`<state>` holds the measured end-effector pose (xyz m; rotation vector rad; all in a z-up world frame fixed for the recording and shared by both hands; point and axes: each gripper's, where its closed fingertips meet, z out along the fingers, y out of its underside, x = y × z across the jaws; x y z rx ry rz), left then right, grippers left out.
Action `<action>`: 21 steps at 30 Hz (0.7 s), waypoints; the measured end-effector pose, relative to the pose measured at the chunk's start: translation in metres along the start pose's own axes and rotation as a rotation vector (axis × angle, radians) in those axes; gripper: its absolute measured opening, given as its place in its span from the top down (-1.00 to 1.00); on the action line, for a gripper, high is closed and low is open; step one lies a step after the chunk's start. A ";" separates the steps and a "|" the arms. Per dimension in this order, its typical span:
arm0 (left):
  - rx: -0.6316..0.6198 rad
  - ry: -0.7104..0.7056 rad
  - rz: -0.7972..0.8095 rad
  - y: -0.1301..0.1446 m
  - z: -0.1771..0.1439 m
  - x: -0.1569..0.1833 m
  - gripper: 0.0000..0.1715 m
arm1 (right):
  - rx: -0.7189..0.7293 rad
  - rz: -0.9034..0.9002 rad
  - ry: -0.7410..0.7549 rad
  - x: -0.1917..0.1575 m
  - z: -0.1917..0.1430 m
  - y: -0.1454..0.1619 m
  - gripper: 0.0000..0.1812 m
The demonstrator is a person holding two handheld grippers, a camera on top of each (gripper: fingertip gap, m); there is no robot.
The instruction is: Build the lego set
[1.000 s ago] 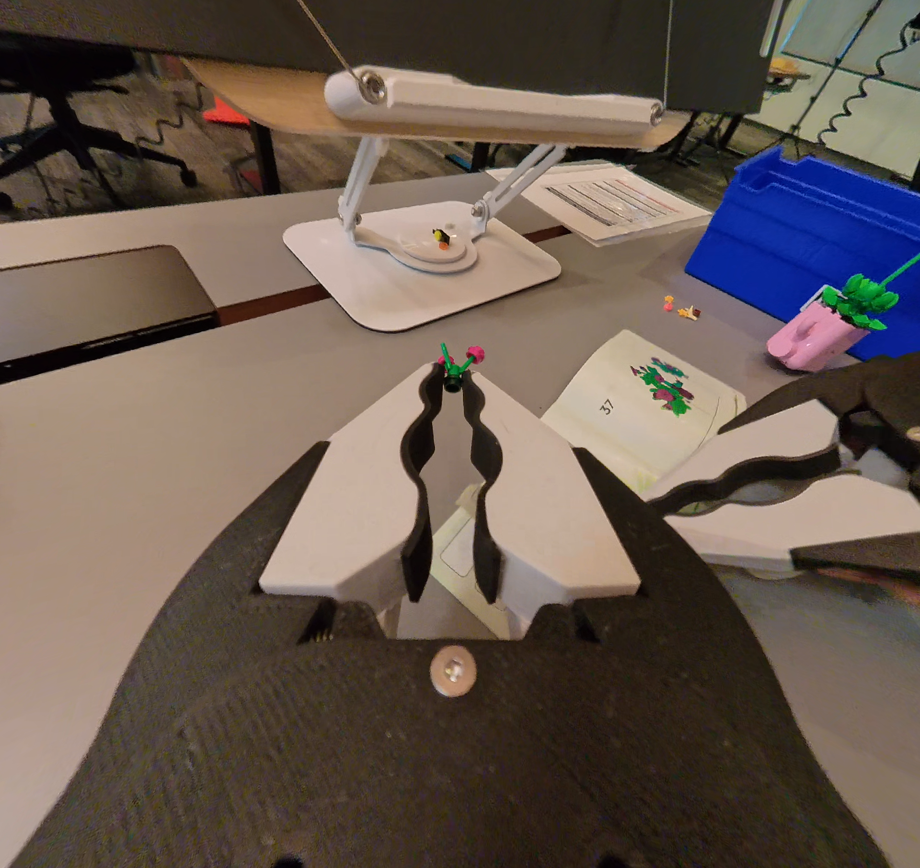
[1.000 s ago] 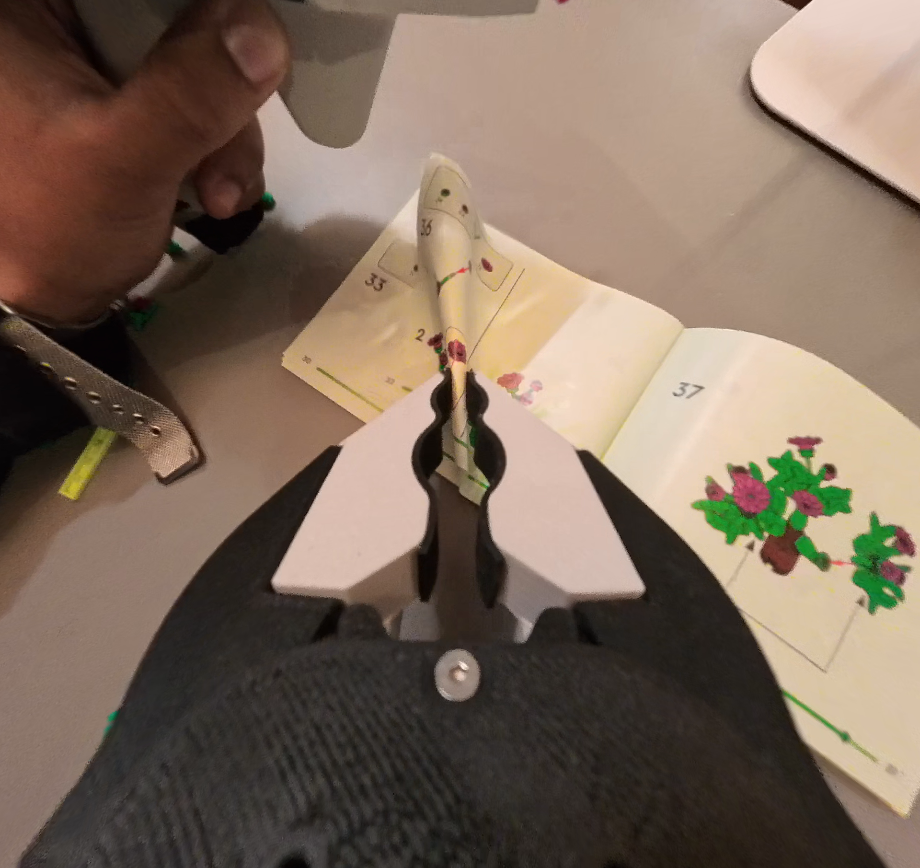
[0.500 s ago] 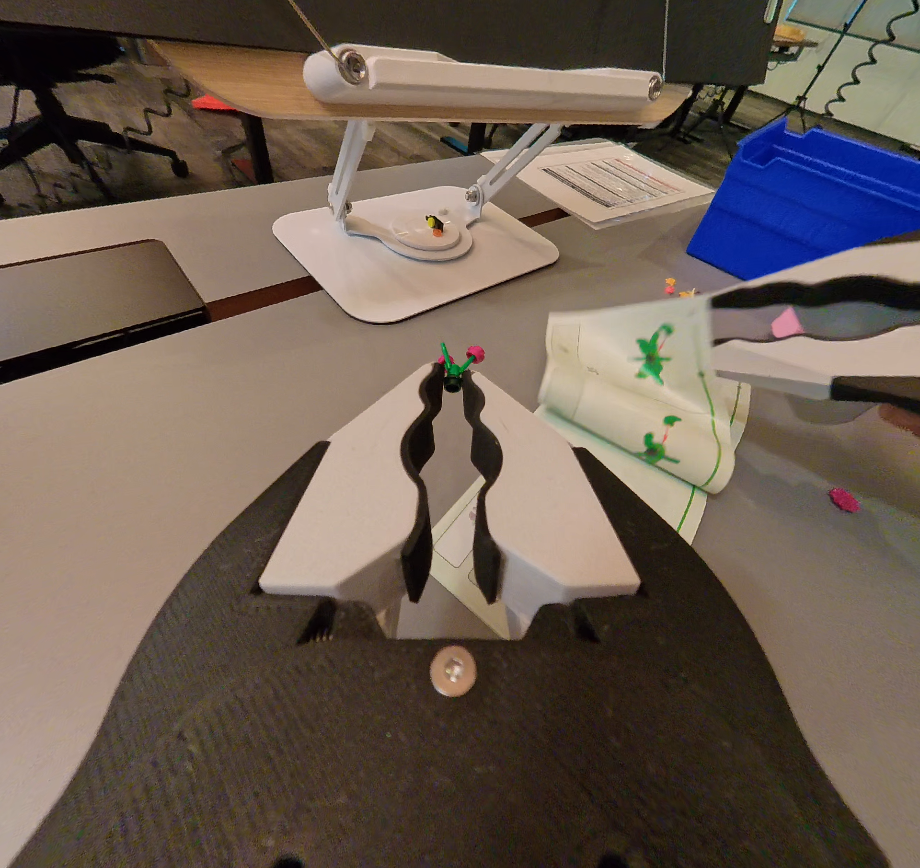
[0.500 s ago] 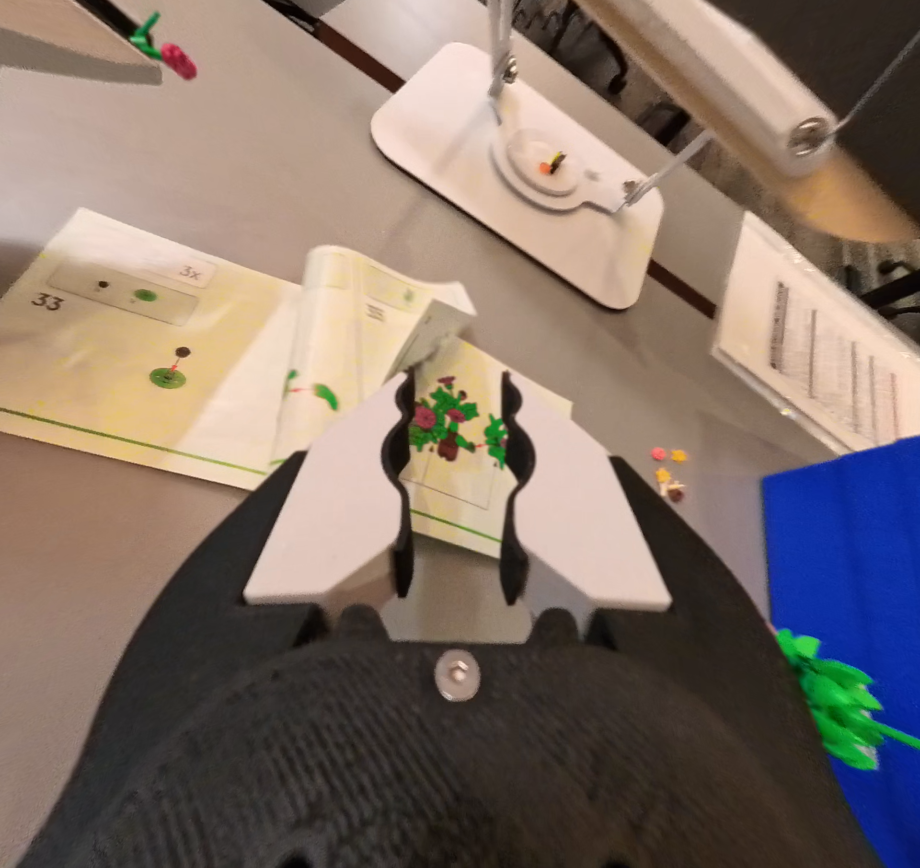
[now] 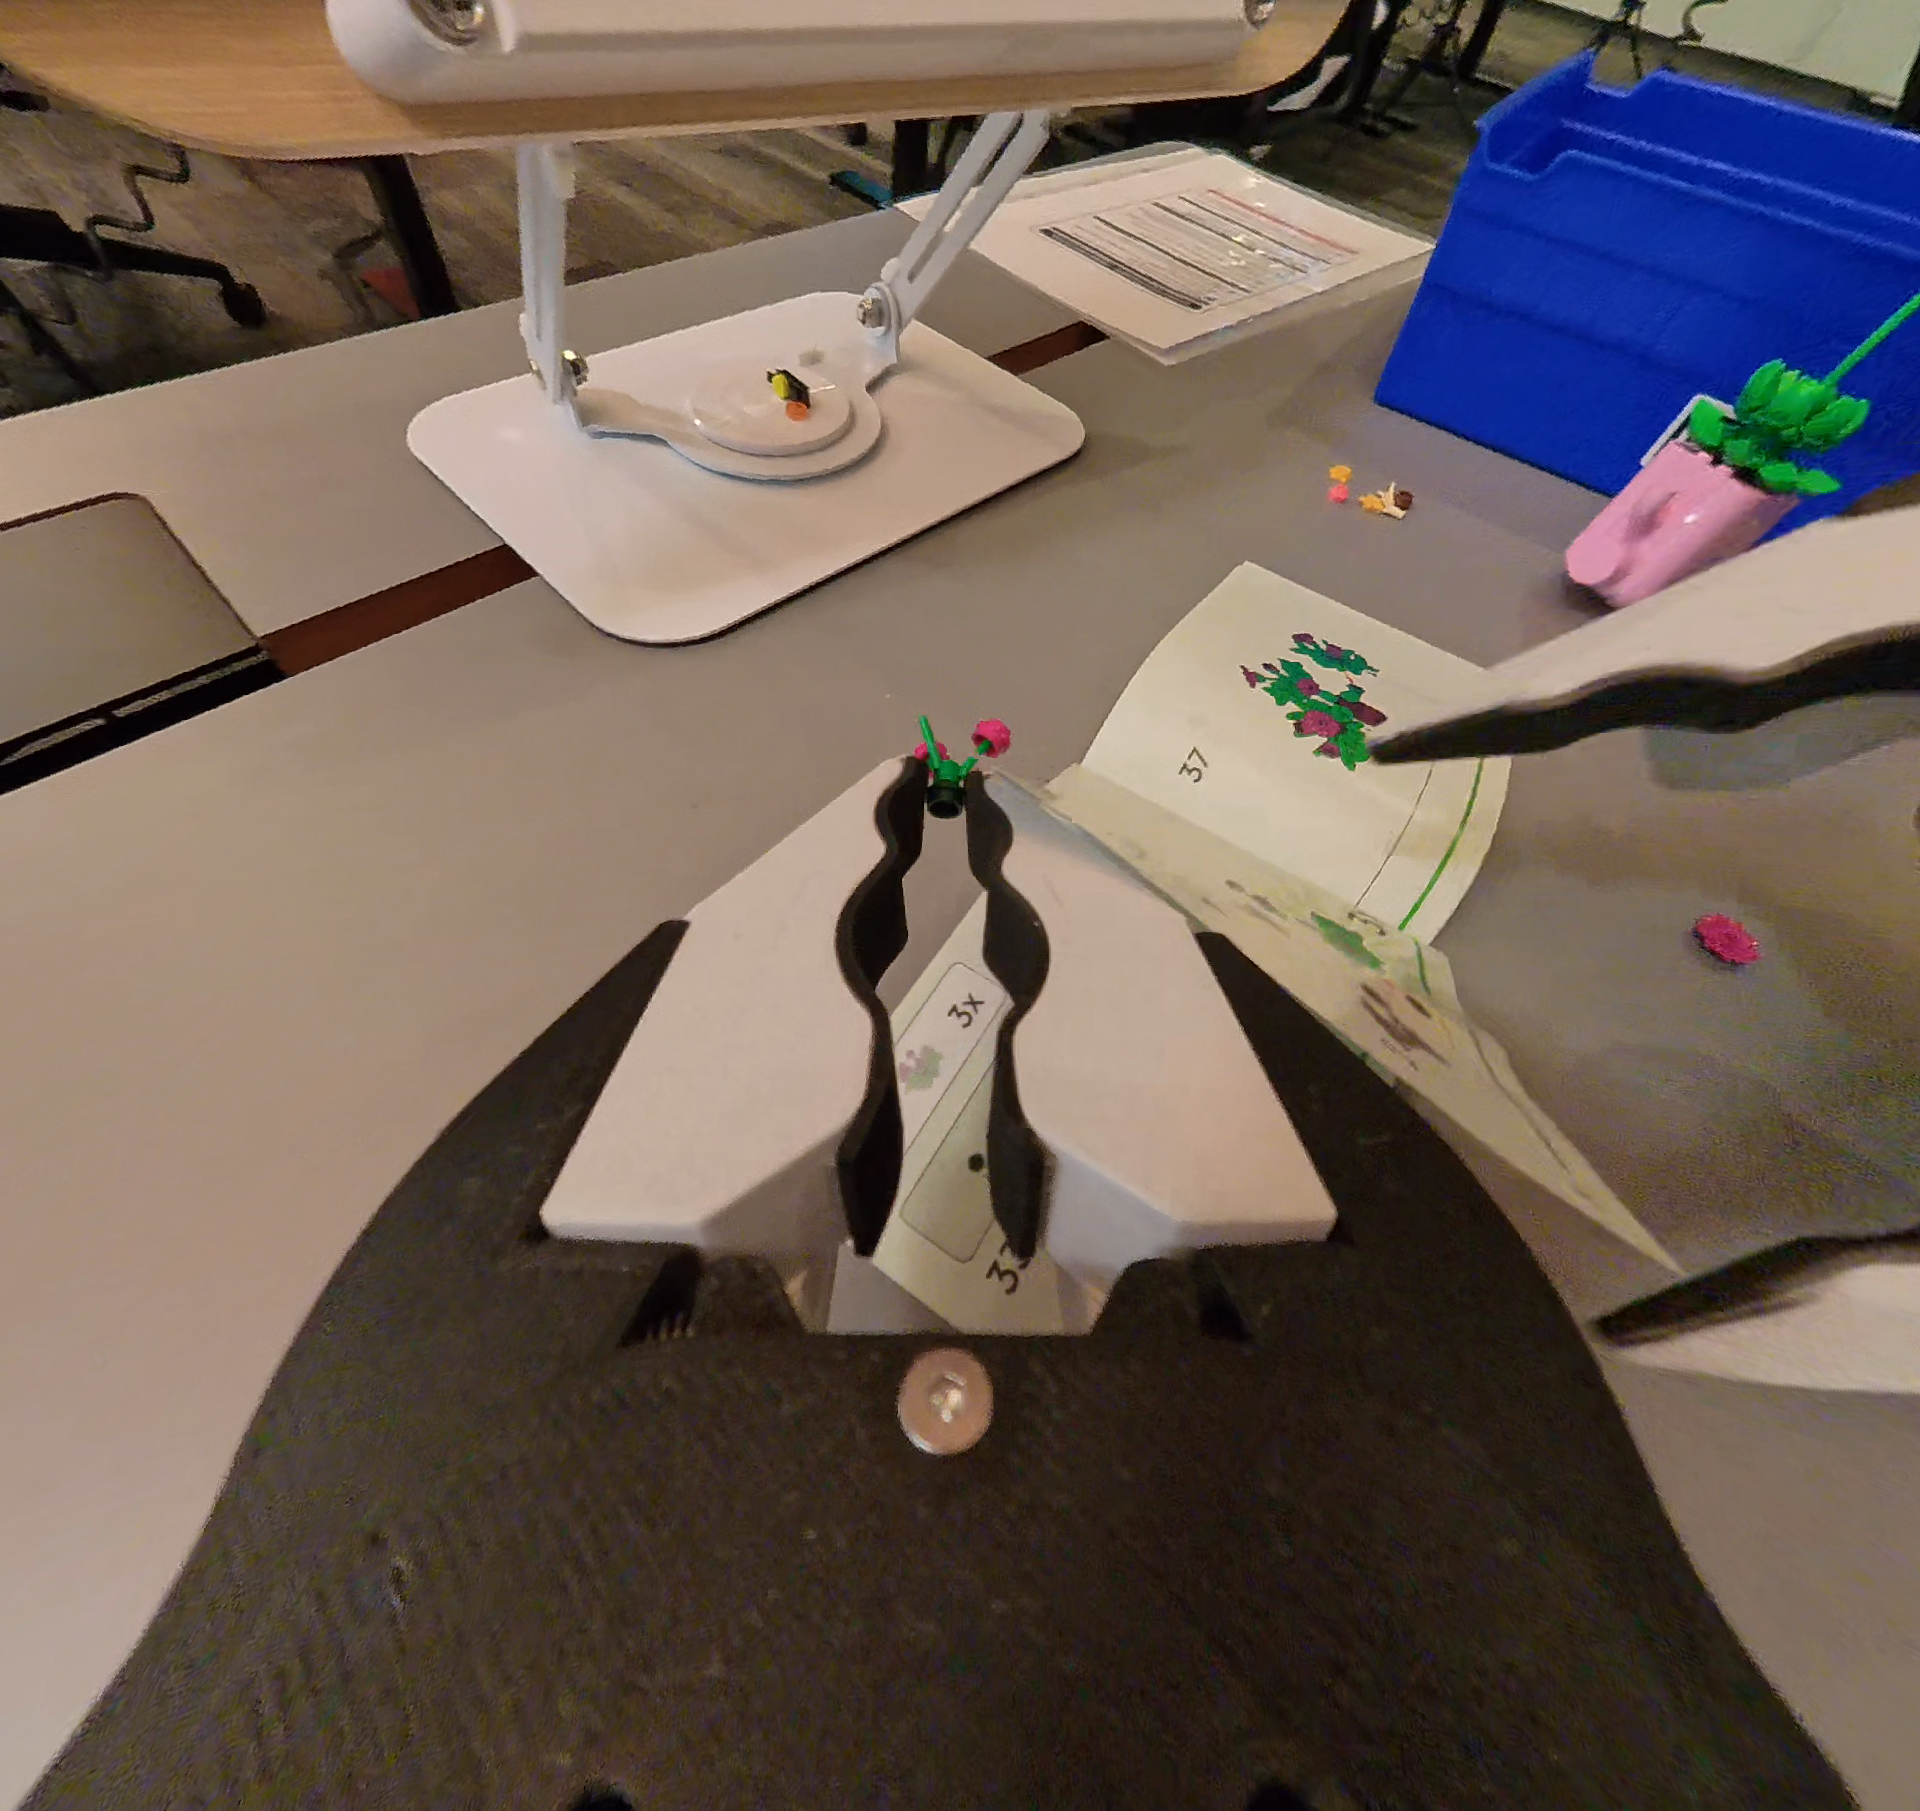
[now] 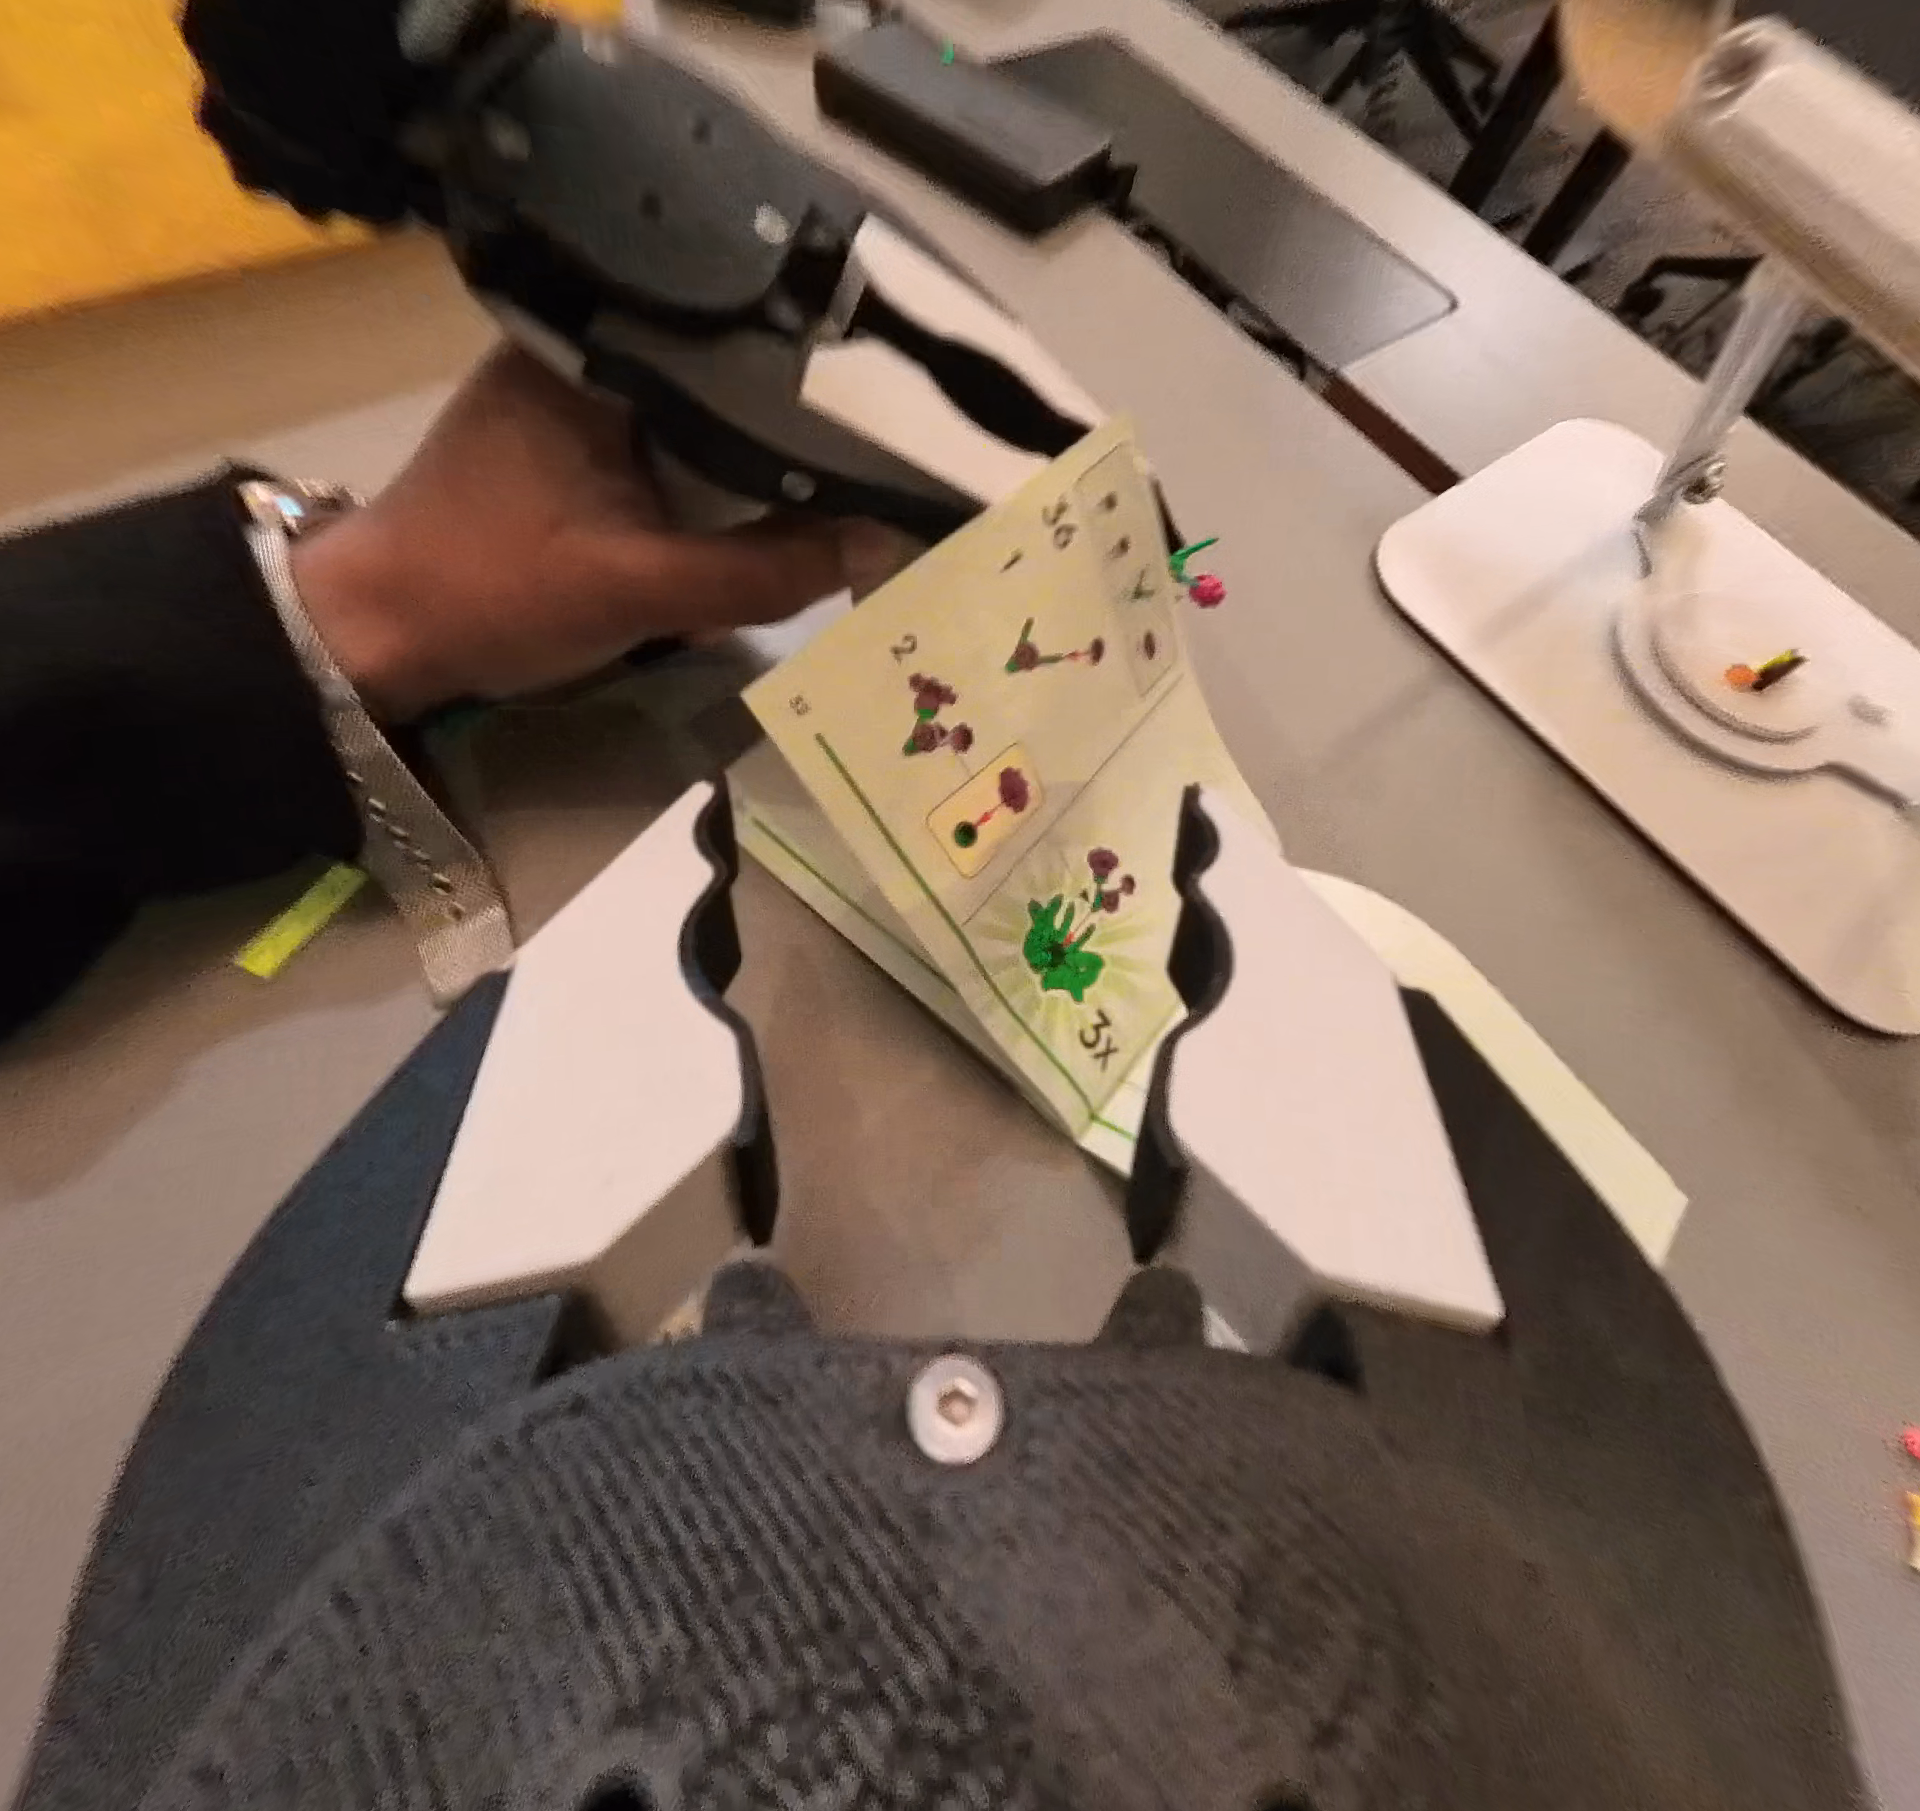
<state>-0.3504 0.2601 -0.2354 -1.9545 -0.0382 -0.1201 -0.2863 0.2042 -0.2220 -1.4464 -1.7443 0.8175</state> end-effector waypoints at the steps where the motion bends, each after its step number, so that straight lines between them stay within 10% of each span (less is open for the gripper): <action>1: 0.001 0.006 -0.001 0.000 0.000 0.001 0.93 | -0.042 -0.047 0.036 0.001 0.005 0.007 0.06; 4: 0.005 0.009 0.000 -0.001 0.000 0.002 0.93 | -0.162 -0.218 0.201 0.017 0.011 0.025 0.10; 11: 0.023 -0.001 -0.021 -0.003 -0.004 -0.003 0.94 | -0.153 -0.182 0.587 0.097 -0.047 0.018 0.92; 21: 0.019 -0.004 -0.017 -0.002 -0.003 -0.003 0.94 | -0.170 0.199 0.474 0.128 -0.062 0.063 0.97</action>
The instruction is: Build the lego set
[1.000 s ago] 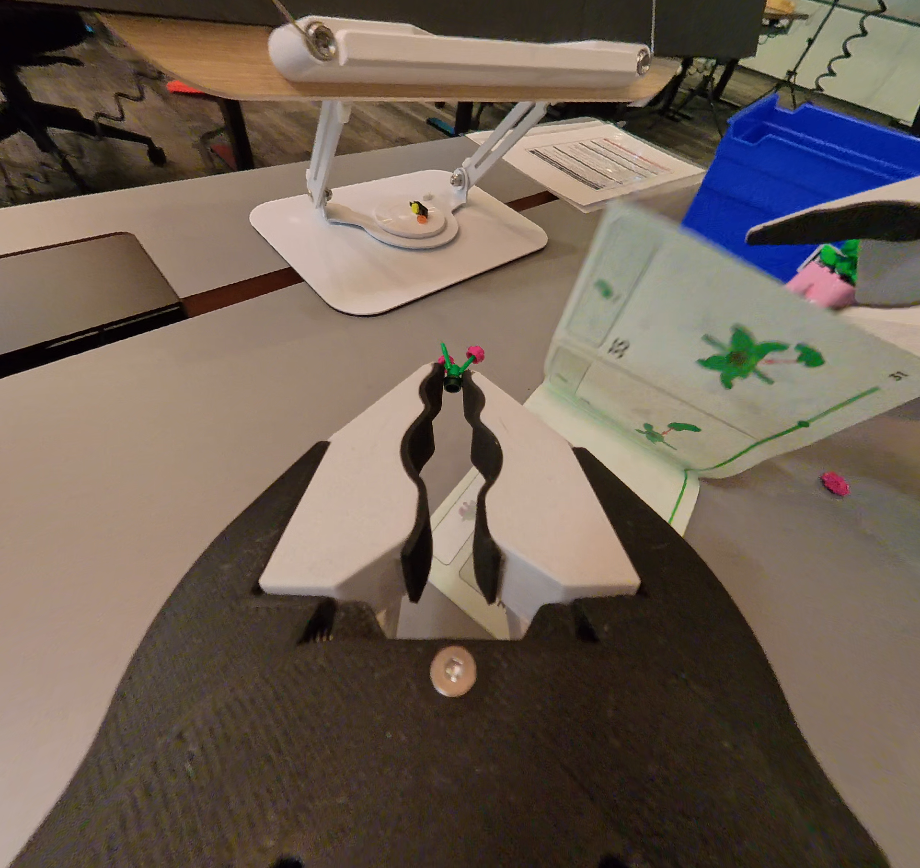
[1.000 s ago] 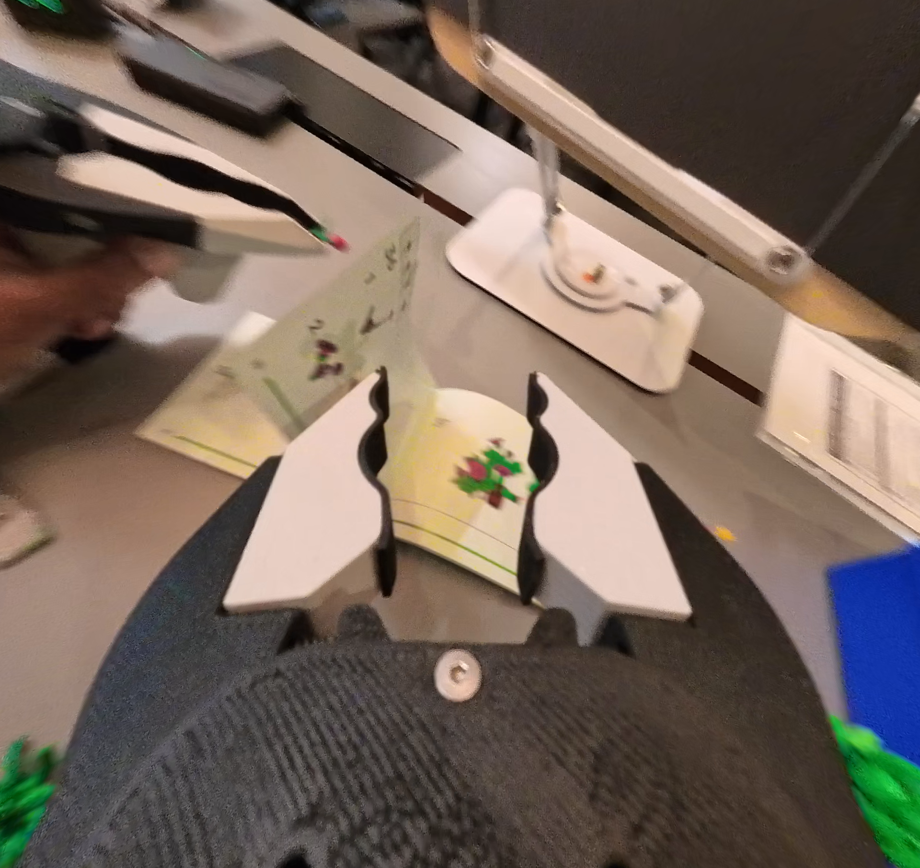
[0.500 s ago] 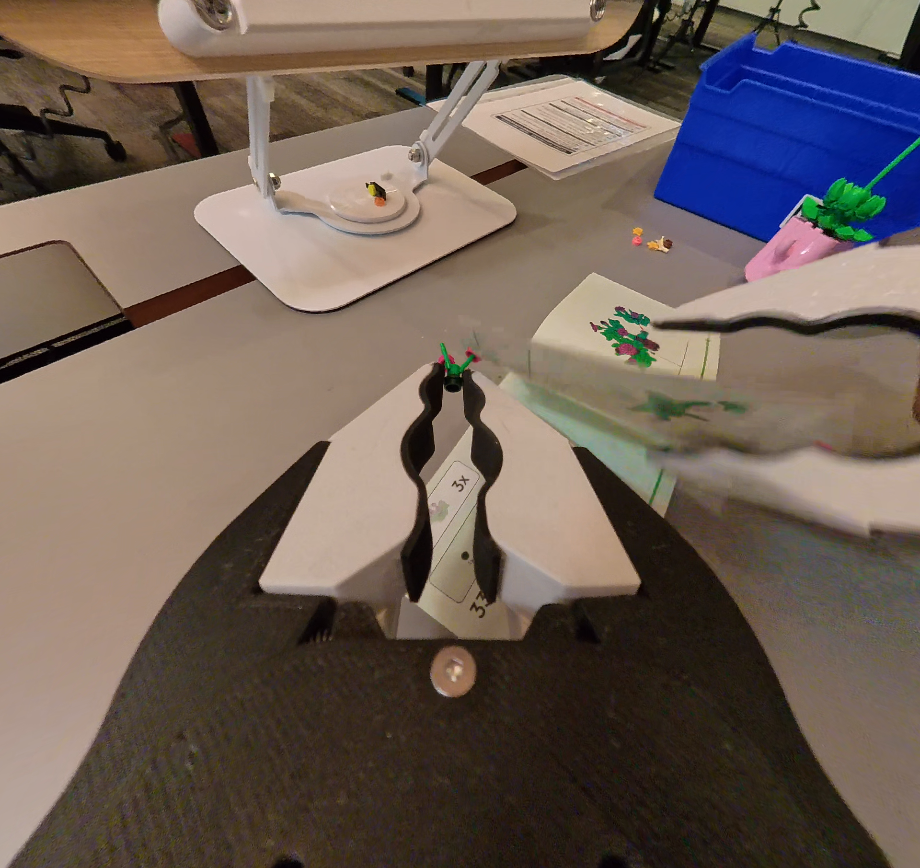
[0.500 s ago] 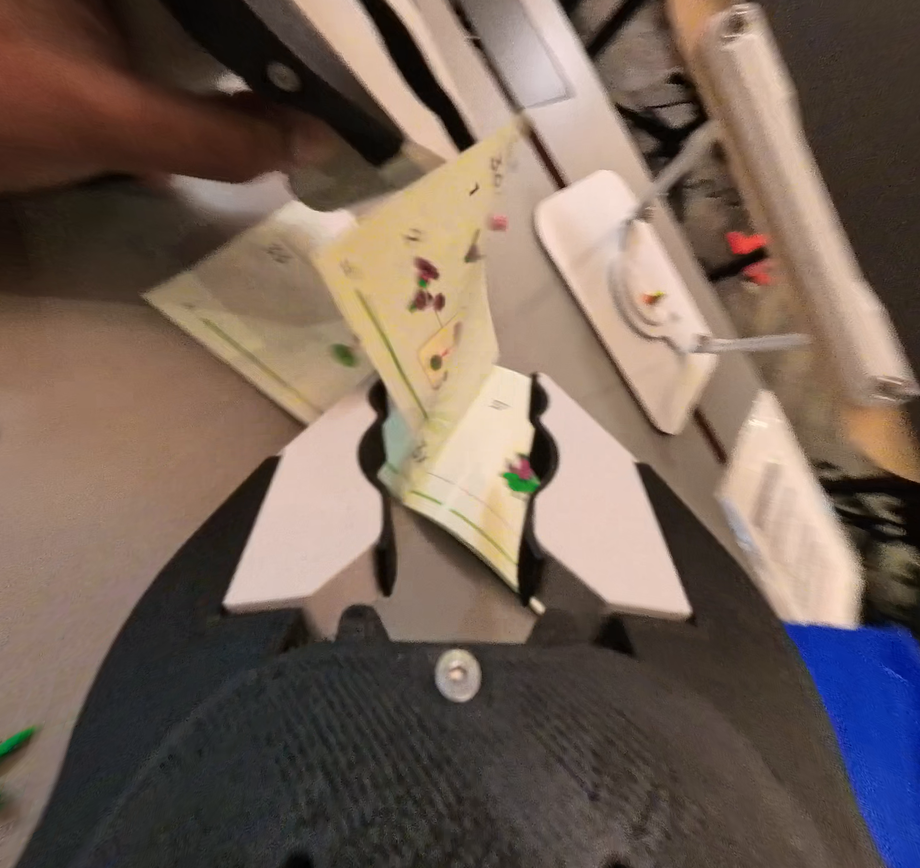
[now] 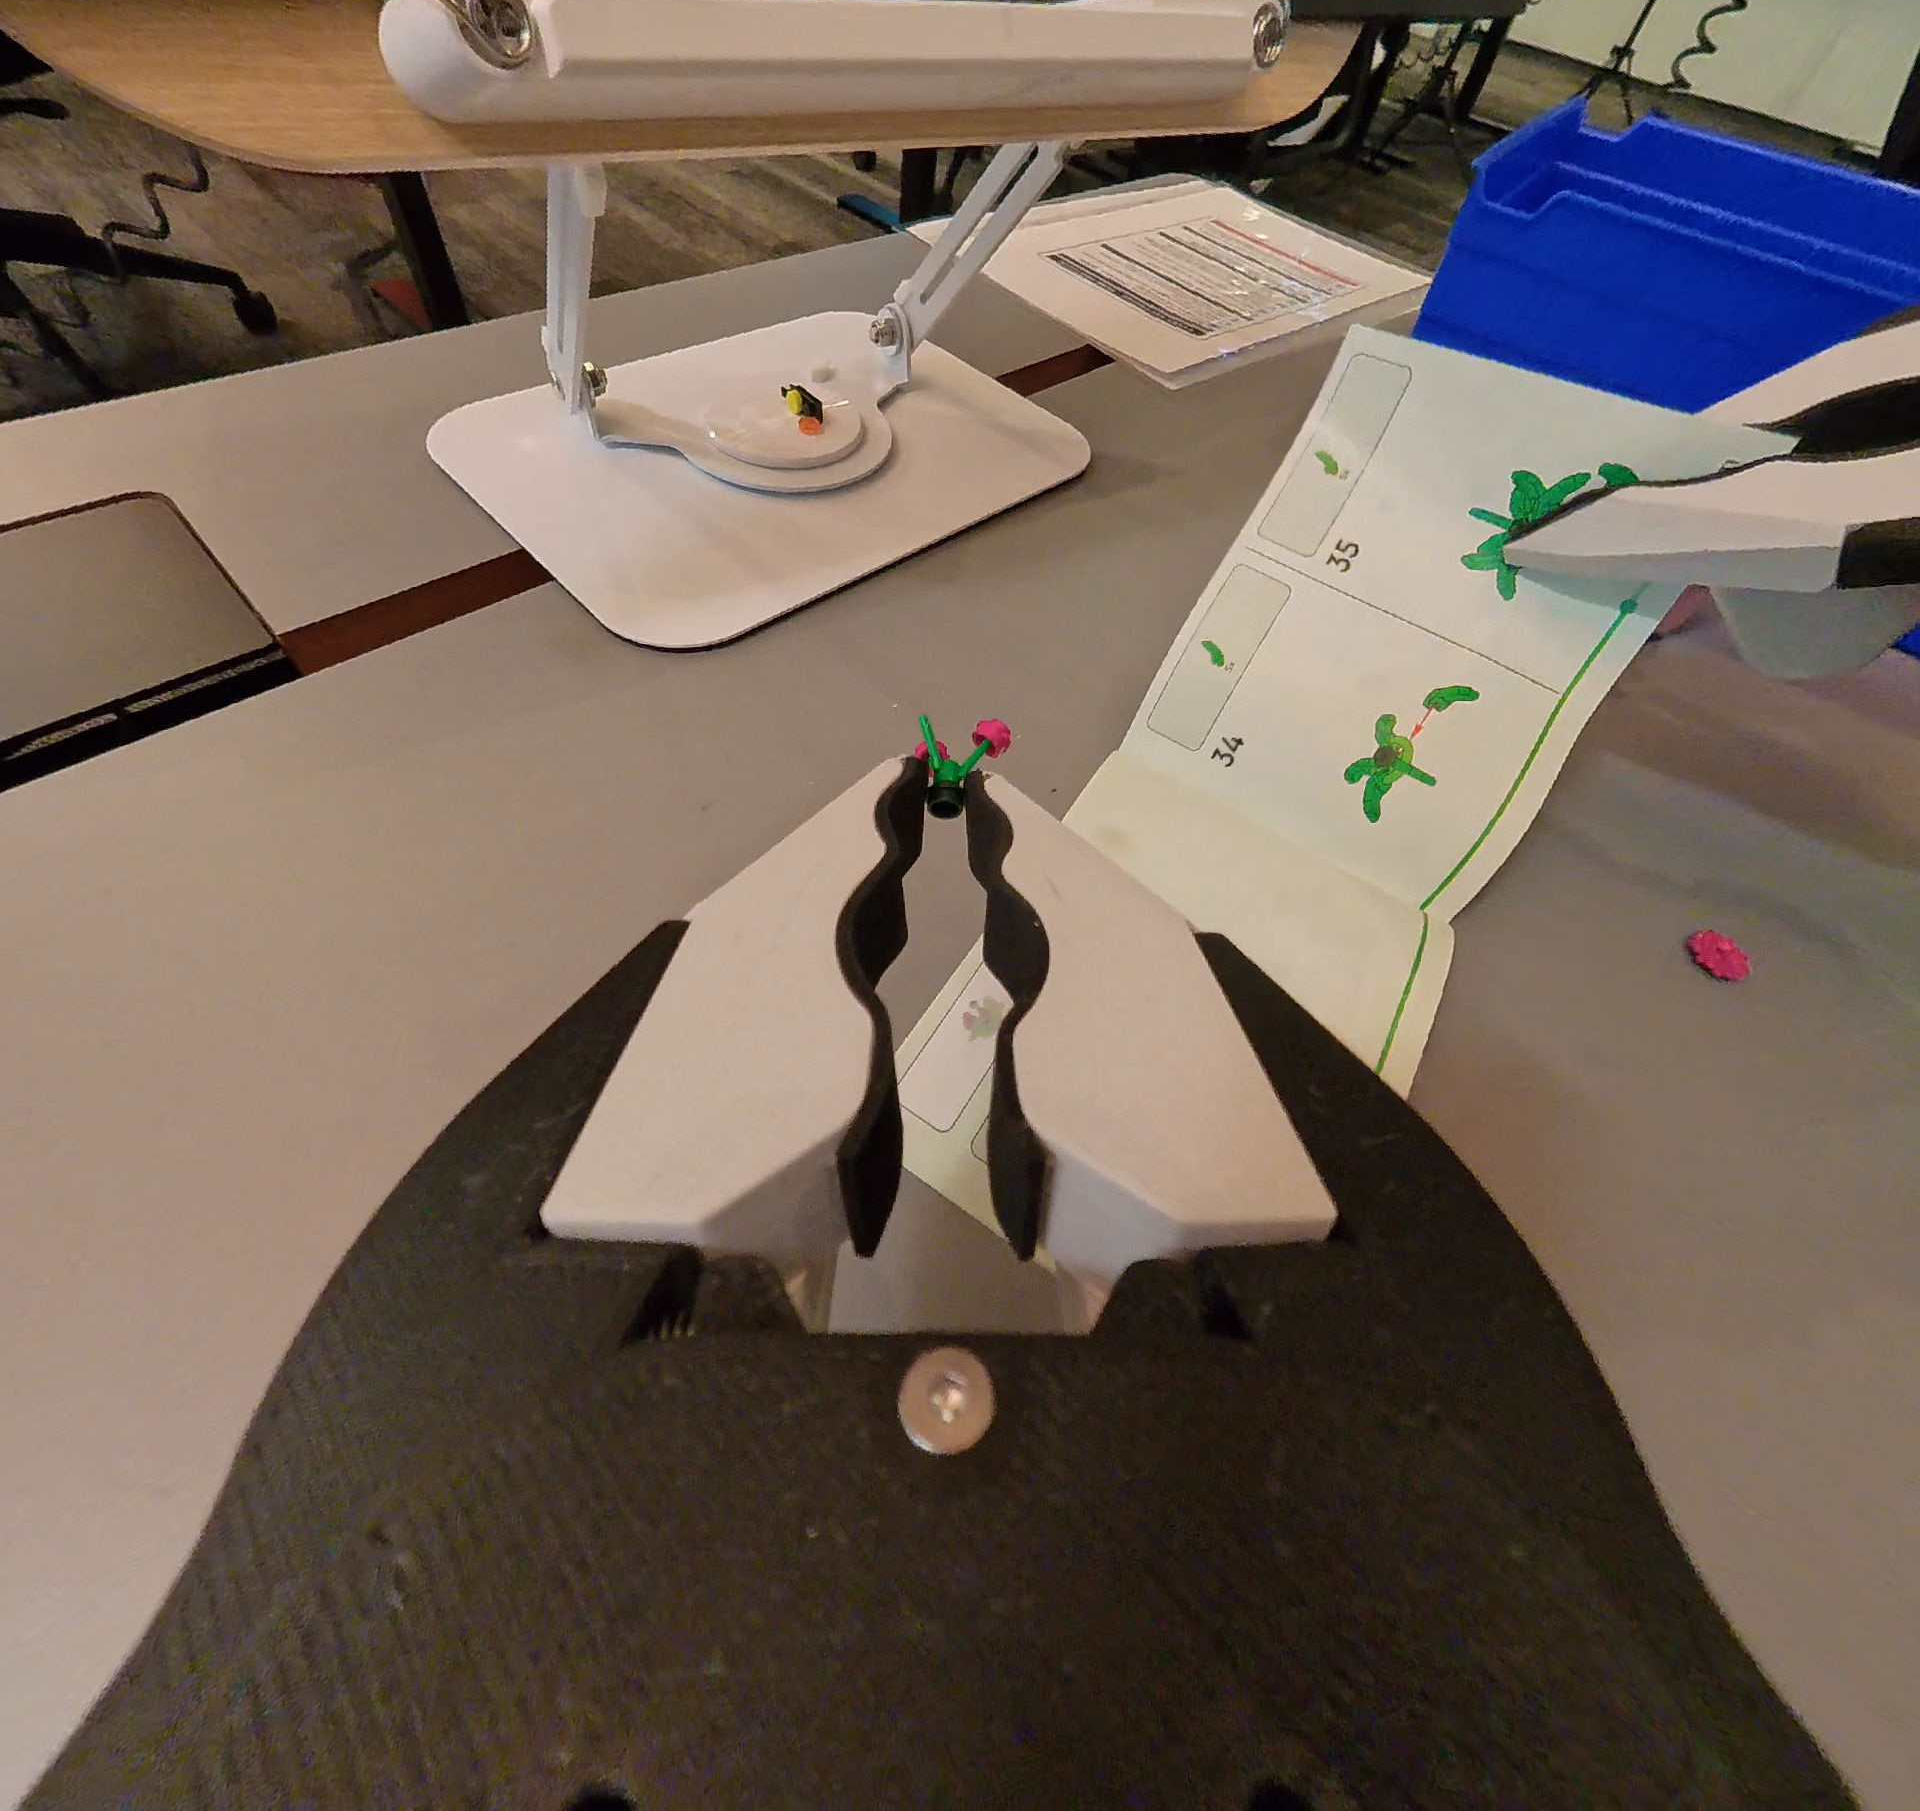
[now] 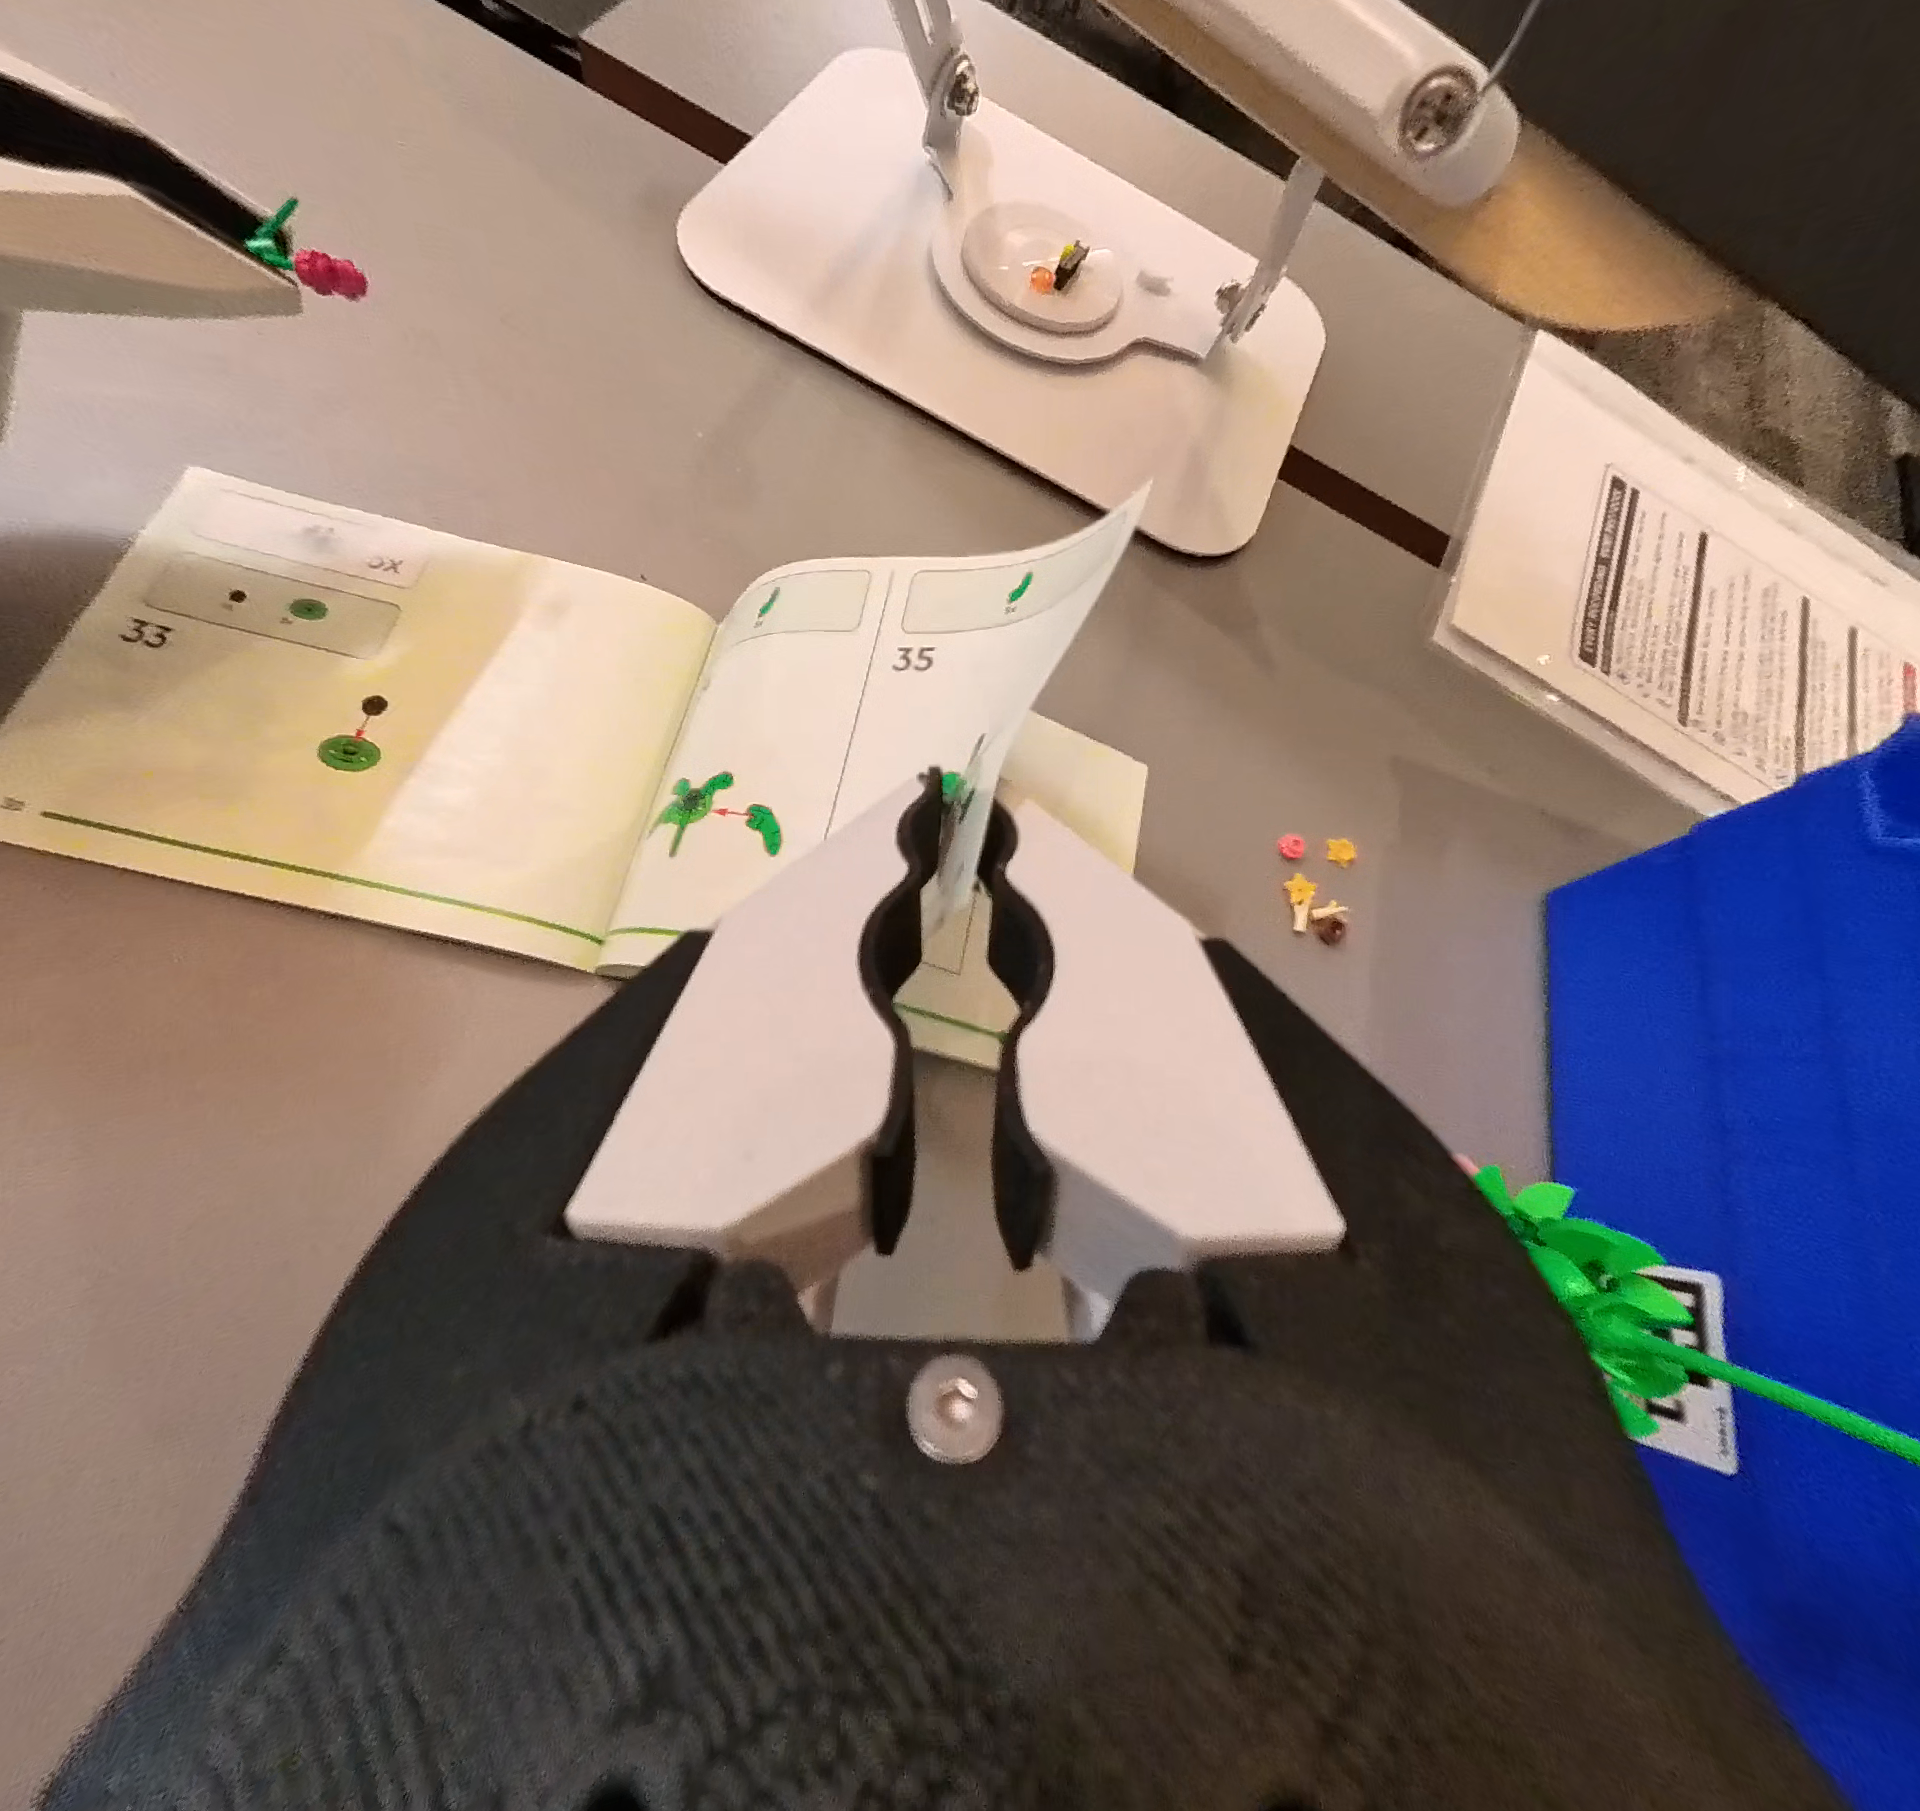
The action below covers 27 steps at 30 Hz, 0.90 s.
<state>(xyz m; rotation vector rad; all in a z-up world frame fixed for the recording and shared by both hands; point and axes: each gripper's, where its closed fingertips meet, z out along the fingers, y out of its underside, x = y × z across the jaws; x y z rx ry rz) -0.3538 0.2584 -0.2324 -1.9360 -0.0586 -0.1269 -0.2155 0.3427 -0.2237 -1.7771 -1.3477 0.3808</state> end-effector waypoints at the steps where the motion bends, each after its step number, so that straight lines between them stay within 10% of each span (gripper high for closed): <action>1: -0.002 0.001 0.000 0.000 0.000 0.000 0.94 | -0.005 -0.003 0.007 0.002 0.000 0.002 0.97; 27: 0.107 0.000 -0.081 -0.014 -0.014 -0.013 0.94 | 0.111 0.177 -0.259 -0.014 -0.006 -0.010 0.98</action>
